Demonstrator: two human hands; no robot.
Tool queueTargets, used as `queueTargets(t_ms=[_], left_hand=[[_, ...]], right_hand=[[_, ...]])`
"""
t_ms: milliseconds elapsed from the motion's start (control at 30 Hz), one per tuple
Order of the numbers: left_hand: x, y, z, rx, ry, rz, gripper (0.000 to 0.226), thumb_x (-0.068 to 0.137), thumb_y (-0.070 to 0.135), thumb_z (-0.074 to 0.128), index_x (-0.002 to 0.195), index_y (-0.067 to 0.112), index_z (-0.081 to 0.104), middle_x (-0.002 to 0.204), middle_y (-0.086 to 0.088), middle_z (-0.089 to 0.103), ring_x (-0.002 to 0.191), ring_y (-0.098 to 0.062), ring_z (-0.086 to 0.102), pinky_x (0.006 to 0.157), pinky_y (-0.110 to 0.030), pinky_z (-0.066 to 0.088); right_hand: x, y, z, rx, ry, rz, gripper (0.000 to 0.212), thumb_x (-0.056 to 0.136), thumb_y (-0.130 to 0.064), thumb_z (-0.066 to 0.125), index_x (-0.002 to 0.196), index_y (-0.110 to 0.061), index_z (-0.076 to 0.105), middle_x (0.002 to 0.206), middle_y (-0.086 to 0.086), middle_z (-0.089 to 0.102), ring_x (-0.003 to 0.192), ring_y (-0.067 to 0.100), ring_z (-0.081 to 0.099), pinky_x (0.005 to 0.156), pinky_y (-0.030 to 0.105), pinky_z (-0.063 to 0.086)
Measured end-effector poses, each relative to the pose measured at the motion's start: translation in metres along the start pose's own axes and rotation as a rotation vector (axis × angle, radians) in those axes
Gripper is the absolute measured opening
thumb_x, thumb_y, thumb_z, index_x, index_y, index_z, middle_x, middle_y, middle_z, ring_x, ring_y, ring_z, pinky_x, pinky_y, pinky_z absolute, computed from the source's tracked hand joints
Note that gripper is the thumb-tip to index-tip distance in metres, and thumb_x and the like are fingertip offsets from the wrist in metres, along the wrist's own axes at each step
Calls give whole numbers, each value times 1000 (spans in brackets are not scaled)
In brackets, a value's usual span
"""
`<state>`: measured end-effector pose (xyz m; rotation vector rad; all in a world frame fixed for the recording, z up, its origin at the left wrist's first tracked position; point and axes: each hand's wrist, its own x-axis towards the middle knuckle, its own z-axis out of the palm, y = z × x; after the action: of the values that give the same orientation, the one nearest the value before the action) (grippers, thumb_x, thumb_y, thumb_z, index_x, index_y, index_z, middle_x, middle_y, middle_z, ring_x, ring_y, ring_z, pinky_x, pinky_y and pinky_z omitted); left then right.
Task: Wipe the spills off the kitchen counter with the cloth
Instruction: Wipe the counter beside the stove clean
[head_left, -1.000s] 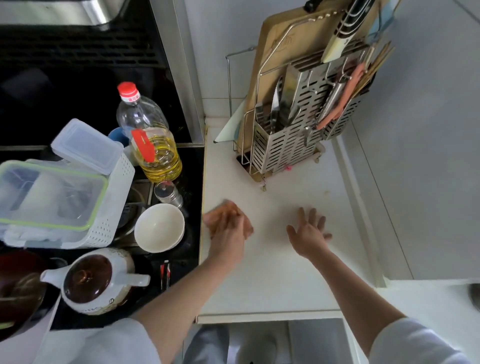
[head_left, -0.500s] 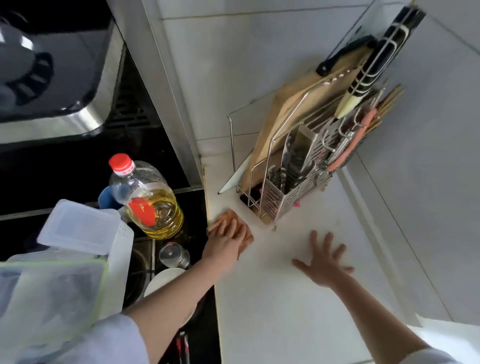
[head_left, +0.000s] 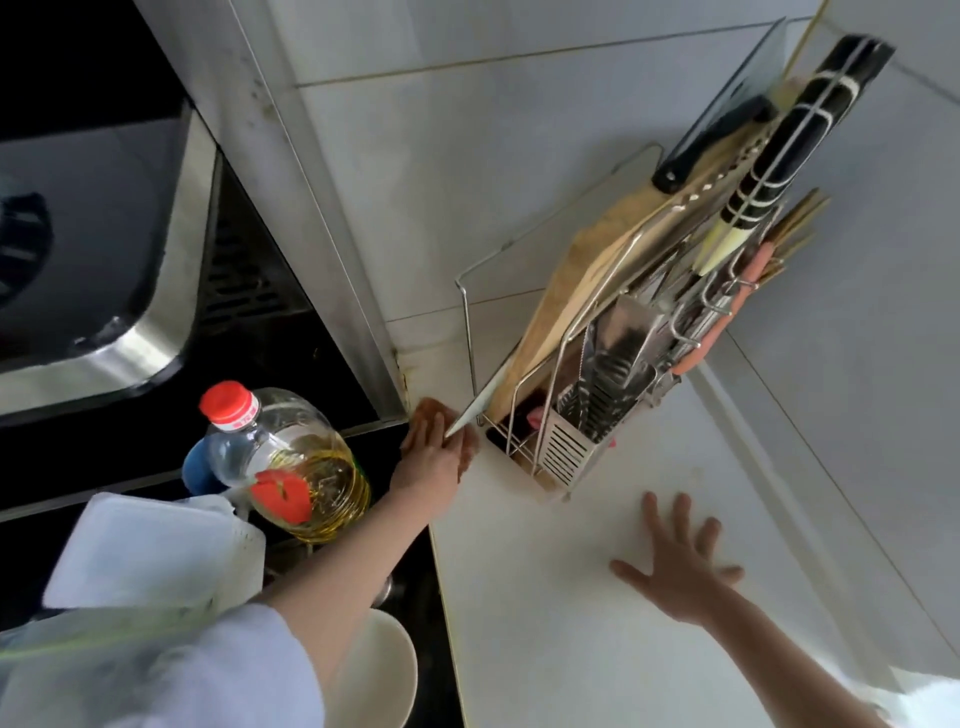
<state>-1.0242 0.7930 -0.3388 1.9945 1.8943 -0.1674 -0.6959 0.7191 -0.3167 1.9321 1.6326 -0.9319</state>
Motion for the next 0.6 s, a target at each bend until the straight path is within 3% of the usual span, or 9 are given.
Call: queueTargets(t_ms=[100, 167, 333, 400, 467, 533, 600], left_hand=[[18, 12, -35, -60, 84, -17, 66, 102, 28, 44, 156, 9, 11, 162, -15, 8, 150, -33, 2, 123, -42, 4], [28, 11, -51, -60, 87, -24, 73, 101, 29, 47, 156, 9, 4, 163, -16, 2, 150, -35, -2, 120, -41, -1], [6, 12, -38, -191, 90, -41, 62, 102, 30, 47, 155, 14, 20, 161, -13, 13, 148, -31, 13, 117, -43, 27], [3, 9, -37, -139, 61, -3, 65, 102, 30, 46, 156, 16, 14, 161, -14, 10, 147, -32, 19, 112, -43, 35], [25, 0, -35, -95, 90, -33, 68, 101, 30, 46, 157, 18, 9, 161, -16, 7, 148, -36, 10, 116, -46, 29], [54, -8, -38, -30, 57, 67, 60, 101, 35, 36, 156, 25, 14, 161, -17, 12, 148, -37, 9, 120, -48, 16], [74, -10, -44, -66, 92, 100, 50, 100, 44, 25, 148, 36, 34, 156, -7, 31, 141, -32, 25, 115, -45, 27]], right_hand=[[1, 2, 2, -4, 7, 9, 107, 80, -79, 47, 144, -44, -32, 153, -3, -42, 145, 43, -24, 103, 76, 21], [4, 0, 3, -4, 14, 8, 107, 79, -79, 46, 143, -45, -32, 153, -4, -43, 145, 42, -25, 104, 75, 21], [1, 1, 4, -50, 19, 29, 107, 77, -84, 42, 139, -46, -38, 153, -3, -43, 146, 42, -21, 104, 71, 28], [3, 0, 4, -63, 32, 27, 107, 77, -85, 39, 135, -46, -42, 153, -2, -42, 146, 42, -19, 103, 69, 31], [3, -3, 2, -57, 26, 29, 107, 77, -85, 38, 134, -46, -44, 152, -2, -44, 146, 41, -19, 103, 67, 31], [1, -5, 1, -69, 18, 37, 106, 78, -84, 38, 129, -46, -47, 148, -5, -48, 147, 41, -20, 104, 67, 29], [0, -6, -1, -72, 14, 50, 106, 79, -83, 39, 126, -45, -49, 140, -7, -52, 147, 40, -21, 106, 67, 29]])
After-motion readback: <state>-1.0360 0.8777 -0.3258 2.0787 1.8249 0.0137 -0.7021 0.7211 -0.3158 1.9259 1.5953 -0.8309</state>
